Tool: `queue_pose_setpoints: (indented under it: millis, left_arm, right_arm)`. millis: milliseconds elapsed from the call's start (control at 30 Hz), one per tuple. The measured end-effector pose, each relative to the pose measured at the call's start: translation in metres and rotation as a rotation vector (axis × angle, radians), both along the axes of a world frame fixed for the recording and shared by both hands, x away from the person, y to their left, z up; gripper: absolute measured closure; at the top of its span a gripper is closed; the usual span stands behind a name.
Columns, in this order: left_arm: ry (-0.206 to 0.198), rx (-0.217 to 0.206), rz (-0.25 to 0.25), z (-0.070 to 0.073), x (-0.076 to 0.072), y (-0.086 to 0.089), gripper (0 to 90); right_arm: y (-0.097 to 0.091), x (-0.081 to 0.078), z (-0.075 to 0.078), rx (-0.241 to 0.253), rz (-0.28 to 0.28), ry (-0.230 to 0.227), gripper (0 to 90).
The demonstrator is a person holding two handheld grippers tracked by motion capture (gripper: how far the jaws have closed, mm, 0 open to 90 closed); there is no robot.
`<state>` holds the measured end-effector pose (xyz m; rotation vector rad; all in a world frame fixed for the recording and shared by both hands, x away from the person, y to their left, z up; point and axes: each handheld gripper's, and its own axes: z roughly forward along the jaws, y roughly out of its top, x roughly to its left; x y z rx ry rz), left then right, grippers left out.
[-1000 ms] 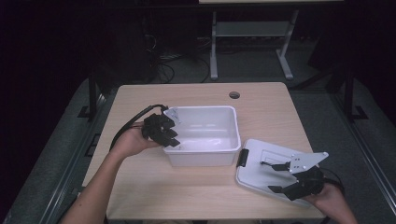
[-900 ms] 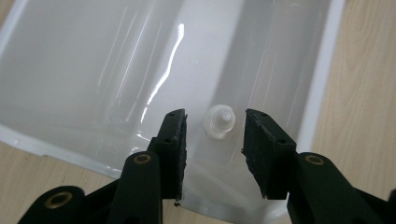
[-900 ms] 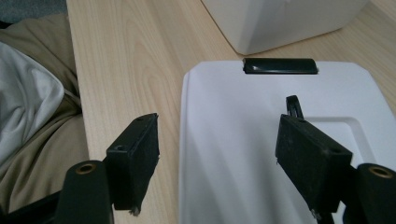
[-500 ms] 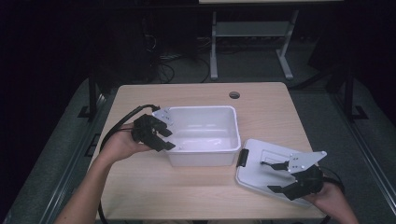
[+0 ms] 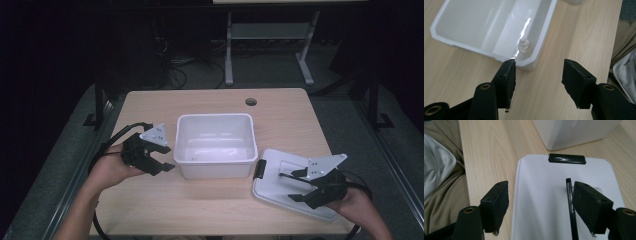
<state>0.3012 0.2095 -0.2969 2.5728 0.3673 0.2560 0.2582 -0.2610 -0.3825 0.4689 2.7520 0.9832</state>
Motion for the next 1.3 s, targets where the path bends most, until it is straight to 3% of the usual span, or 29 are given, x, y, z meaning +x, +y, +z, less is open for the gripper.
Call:
queue_pose_setpoints:
  millis: [467,700,967,1300]
  left_arm:
    - [-0.036,-0.032,0.048,-0.016,-0.033,0.033,41.8]
    - [-0.046,-0.044,0.072,-0.027,-0.041,0.042,41.2]
    - [-0.037,-0.051,0.099,-0.045,-0.044,0.048,39.9]
    - [-0.007,-0.066,0.101,-0.069,-0.045,0.049,38.4]
  right_arm:
    - [-0.006,0.021,-0.002,-0.056,-0.023,0.039,34.2]
    - [-0.012,0.035,-0.011,-0.082,-0.008,0.069,46.8]
    - [-0.017,0.045,-0.023,-0.104,0.011,0.087,67.2]
    - [-0.022,0.054,-0.028,-0.098,-0.001,0.090,76.8]
